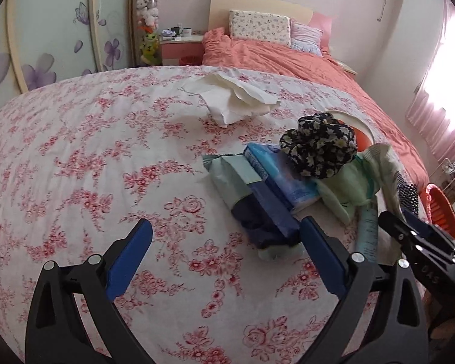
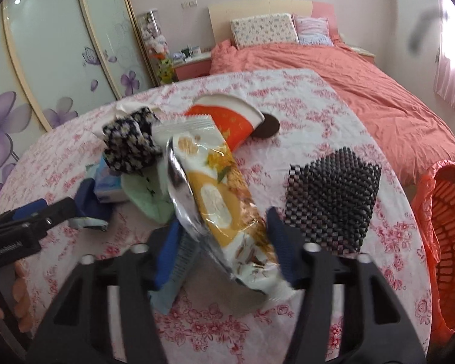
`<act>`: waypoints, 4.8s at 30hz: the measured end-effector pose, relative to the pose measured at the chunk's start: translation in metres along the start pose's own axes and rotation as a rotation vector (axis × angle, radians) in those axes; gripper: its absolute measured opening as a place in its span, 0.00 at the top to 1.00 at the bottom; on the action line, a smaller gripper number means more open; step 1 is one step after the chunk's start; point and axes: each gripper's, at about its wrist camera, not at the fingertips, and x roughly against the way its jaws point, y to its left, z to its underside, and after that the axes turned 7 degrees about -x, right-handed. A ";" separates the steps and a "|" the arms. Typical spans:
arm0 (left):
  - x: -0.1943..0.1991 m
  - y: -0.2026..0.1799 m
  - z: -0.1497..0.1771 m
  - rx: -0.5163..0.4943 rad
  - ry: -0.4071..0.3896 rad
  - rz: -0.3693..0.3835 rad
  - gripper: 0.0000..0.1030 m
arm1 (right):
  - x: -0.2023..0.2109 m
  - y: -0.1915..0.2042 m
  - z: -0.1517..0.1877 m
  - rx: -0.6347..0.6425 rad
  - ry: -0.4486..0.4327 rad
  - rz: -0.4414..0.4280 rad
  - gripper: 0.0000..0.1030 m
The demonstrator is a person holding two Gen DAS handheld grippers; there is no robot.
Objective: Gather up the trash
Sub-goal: 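Grasp the blue packet with the left tool while the right tool grasps the snack bag, then carry the blue packet and snack bag to the orange basket and release both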
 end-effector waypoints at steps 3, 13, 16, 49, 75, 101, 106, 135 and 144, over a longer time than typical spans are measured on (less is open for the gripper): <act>-0.003 -0.002 -0.002 -0.005 -0.001 0.022 0.06 | 0.003 -0.005 0.002 -0.016 0.001 0.002 0.62; -0.028 -0.003 -0.003 0.039 0.076 0.018 0.29 | 0.011 -0.013 0.000 -0.041 -0.009 0.016 0.63; -0.025 0.000 -0.002 0.032 0.071 -0.020 0.30 | 0.011 -0.014 -0.001 -0.040 -0.013 0.021 0.63; -0.032 0.030 -0.008 0.038 0.011 -0.131 0.53 | -0.013 -0.021 -0.006 -0.086 0.010 0.085 0.63; -0.030 0.037 -0.005 0.065 -0.004 -0.086 0.53 | -0.014 -0.019 -0.006 -0.090 0.012 0.086 0.63; 0.060 -0.017 -0.029 -0.042 -0.159 -0.028 0.67 | 0.102 -0.020 -0.018 -0.085 -0.195 0.001 0.69; 0.080 -0.048 -0.037 -0.071 -0.194 0.033 0.67 | 0.131 -0.036 -0.018 -0.108 -0.241 0.013 0.69; 0.077 -0.277 -0.034 -0.366 -0.199 0.440 0.67 | 0.218 -0.216 0.006 -0.364 -0.396 0.224 0.69; 0.056 -0.333 -0.020 -0.445 -0.139 0.514 0.67 | 0.206 -0.268 0.016 -0.454 -0.372 0.251 0.69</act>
